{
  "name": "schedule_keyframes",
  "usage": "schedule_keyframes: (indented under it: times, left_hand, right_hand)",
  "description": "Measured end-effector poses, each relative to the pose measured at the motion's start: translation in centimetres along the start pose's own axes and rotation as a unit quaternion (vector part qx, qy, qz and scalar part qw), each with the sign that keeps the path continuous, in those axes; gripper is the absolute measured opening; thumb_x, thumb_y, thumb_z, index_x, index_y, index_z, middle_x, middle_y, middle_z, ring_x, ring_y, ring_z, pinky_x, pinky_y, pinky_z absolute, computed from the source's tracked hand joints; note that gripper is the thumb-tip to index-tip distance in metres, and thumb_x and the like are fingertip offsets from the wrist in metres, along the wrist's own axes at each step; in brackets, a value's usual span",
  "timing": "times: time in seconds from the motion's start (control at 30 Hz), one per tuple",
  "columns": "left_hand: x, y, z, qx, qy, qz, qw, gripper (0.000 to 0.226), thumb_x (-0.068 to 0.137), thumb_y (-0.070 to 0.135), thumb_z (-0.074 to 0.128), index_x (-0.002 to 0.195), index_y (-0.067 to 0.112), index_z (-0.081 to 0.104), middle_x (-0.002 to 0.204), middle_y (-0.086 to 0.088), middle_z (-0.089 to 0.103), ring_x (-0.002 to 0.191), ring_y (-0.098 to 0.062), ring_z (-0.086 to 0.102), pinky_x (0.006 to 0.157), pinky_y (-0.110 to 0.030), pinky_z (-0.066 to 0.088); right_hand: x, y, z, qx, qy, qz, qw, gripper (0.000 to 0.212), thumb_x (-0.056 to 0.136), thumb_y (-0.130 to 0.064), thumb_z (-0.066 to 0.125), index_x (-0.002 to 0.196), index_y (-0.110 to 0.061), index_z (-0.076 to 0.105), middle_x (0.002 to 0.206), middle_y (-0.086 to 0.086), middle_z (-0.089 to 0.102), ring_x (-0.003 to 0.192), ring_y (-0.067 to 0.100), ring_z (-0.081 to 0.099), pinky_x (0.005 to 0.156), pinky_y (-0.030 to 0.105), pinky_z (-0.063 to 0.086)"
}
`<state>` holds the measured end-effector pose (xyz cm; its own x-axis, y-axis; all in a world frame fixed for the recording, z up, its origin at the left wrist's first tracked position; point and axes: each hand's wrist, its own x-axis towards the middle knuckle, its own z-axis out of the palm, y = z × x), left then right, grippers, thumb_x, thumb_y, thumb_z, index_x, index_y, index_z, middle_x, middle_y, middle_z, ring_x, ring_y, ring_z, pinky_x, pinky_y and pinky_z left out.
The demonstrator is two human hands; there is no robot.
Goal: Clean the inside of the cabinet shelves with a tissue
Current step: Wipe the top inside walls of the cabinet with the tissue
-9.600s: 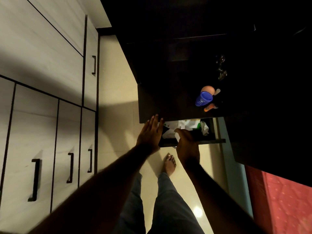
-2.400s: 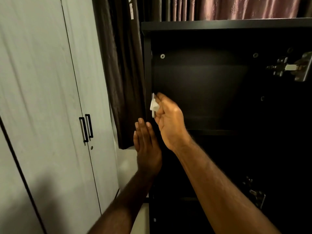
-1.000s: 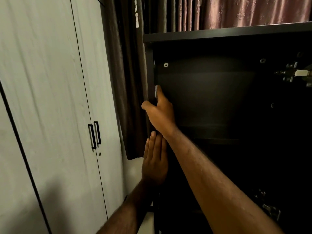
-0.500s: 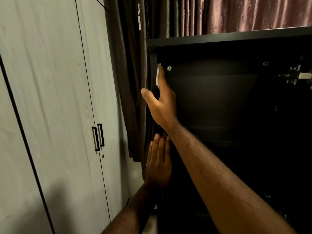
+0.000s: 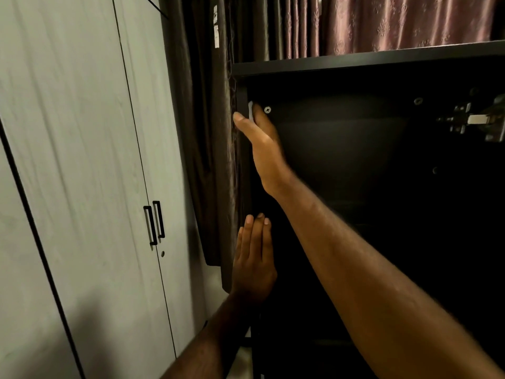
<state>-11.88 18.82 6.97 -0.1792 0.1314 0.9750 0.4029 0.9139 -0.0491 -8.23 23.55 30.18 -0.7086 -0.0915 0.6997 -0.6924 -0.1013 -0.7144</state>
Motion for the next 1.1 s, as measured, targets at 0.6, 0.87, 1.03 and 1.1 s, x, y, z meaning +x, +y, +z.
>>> schedule_keyframes:
  times: [0.6, 0.87, 1.03, 1.1]
  left_hand:
    - [0.4, 0.1, -0.6, -0.051, -0.022, -0.011, 0.998, 0.07, 0.089, 0.013, 0.052, 0.152, 0.005, 0.022, 0.155, -0.014, 0.027, 0.154, -0.023, 0.002, 0.125, -0.04, 0.008]
    - [0.6, 0.3, -1.3, -0.072, -0.019, -0.023, 0.997, 0.086, 0.076, 0.0, 0.069, 0.15, 0.005, 0.025, 0.154, -0.012, 0.03, 0.153, -0.022, 0.005, 0.125, -0.039, 0.011]
    - [0.9, 0.1, -1.3, -0.067, 0.014, -0.007, 0.998, 0.074, 0.078, -0.003, 0.066, 0.145, 0.002, 0.036, 0.148, -0.014, 0.04, 0.152, -0.023, 0.014, 0.119, -0.047, 0.029]
    - [1.0, -0.1, -1.2, -0.052, 0.028, 0.004, 0.998, 0.066, 0.079, -0.003, 0.065, 0.141, 0.001, 0.042, 0.143, -0.016, 0.049, 0.15, -0.025, 0.021, 0.116, -0.047, 0.034]
  right_hand:
    - [-4.5, 6.4, -4.3, -0.181, 0.045, 0.071, 0.98, 0.015, 0.099, -0.016, 0.054, 0.106, -0.016, 0.067, 0.092, -0.006, 0.067, 0.083, 0.006, 0.065, 0.076, 0.028, 0.056]
    - [-3.4, 6.4, -7.0, -0.507, 0.094, -0.084, 0.853, 0.011, 0.088, -0.01, 0.067, 0.094, -0.014, 0.075, 0.11, 0.003, 0.065, 0.098, 0.016, 0.062, 0.086, 0.029, 0.055]
    - [-2.6, 7.2, -6.3, -0.573, -0.058, 0.043, 0.816, 0.017, 0.092, -0.019, 0.059, 0.098, -0.024, 0.074, 0.108, 0.004, 0.069, 0.097, 0.025, 0.067, 0.084, 0.038, 0.057]
    - [-2.6, 7.4, -6.2, -0.593, -0.052, 0.052, 0.802, 0.016, 0.092, -0.024, 0.06, 0.097, -0.022, 0.074, 0.104, 0.005, 0.07, 0.095, 0.026, 0.068, 0.082, 0.037, 0.058]
